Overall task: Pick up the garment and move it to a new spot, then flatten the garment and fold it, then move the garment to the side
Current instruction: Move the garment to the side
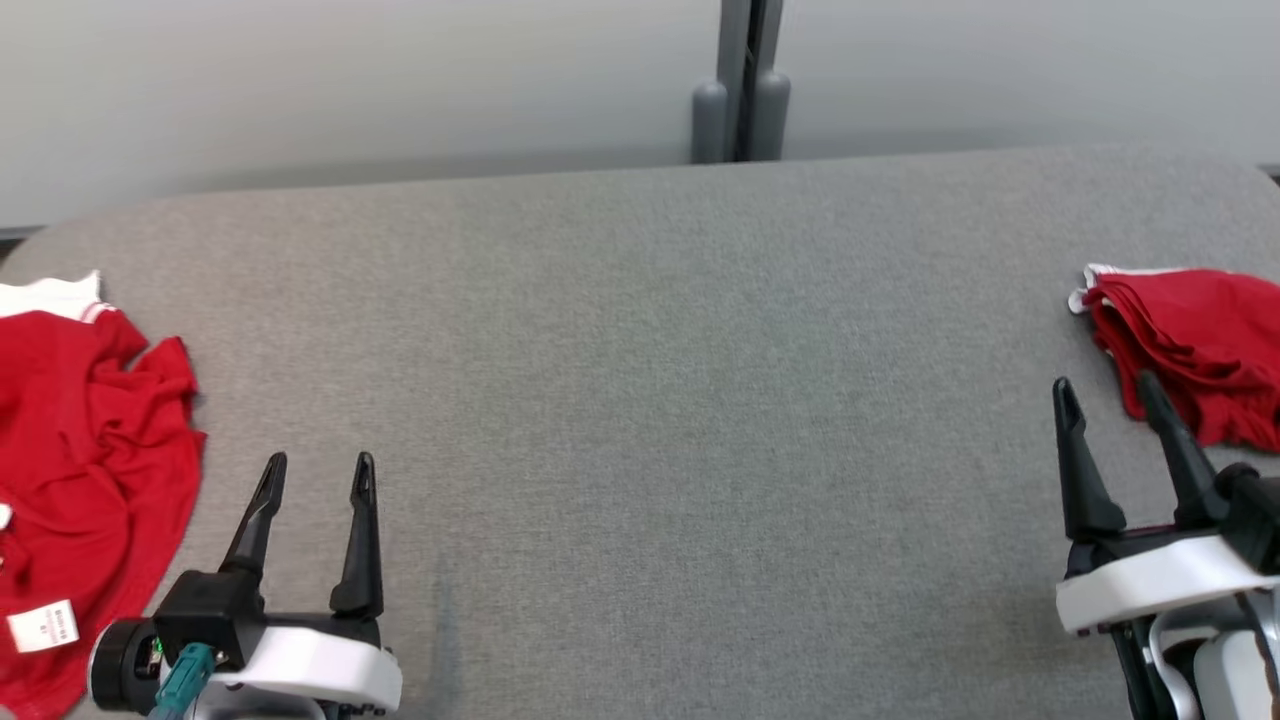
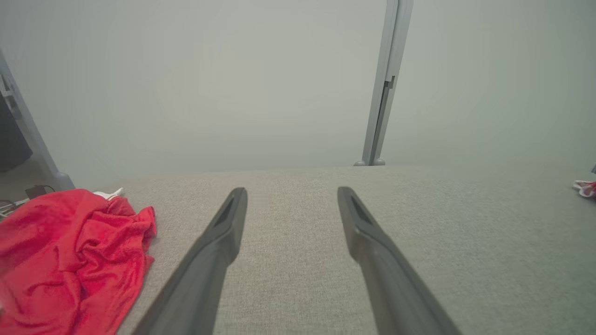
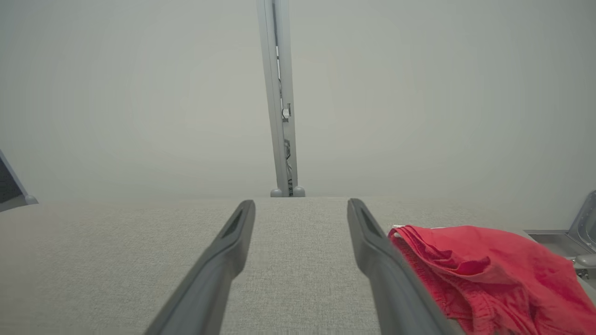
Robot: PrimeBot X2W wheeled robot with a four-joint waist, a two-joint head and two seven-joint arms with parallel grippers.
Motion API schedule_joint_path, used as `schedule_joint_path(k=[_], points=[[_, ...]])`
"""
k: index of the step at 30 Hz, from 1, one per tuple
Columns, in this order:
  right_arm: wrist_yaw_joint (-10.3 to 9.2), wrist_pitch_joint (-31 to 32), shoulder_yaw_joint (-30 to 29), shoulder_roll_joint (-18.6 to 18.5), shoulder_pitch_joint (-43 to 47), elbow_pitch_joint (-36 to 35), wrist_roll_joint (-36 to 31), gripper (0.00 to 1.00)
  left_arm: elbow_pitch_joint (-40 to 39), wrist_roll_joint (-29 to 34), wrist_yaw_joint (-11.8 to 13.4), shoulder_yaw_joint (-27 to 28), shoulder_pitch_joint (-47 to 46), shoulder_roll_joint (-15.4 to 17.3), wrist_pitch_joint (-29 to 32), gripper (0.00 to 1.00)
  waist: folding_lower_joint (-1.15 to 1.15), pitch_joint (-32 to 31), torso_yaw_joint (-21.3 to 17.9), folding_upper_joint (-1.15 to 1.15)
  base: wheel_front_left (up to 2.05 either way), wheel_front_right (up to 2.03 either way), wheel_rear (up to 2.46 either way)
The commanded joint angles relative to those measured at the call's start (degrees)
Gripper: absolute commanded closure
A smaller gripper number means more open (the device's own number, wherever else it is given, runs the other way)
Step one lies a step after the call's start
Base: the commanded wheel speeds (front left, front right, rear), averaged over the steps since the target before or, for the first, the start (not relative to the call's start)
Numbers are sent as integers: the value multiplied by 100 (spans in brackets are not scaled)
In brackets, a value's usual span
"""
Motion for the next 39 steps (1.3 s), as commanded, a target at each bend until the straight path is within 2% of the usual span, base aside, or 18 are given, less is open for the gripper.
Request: schedule_joint_path(k=[1, 13, 25, 39], points=[[0, 46, 11, 9, 116, -55, -56, 0, -24, -53, 29, 39, 80, 35, -14, 0, 0, -177, 132, 0, 0, 0, 0], [0, 478, -148, 81, 970, -603, -171, 0, -290, 6, 171, -104, 749, 206, 207, 0, 0, -804, 291, 0, 0, 0, 0], [0, 746, -500, 240, 1509, -1244, -274, 0, -440, -9, 226, -225, 876, 230, 345, 0, 0, -896, 391, 0, 0, 0, 0], [0, 818, -504, 311, 1568, -1373, -266, 0, -512, 20, 250, -272, 757, 275, 372, 0, 0, -838, 413, 0, 0, 0, 0]])
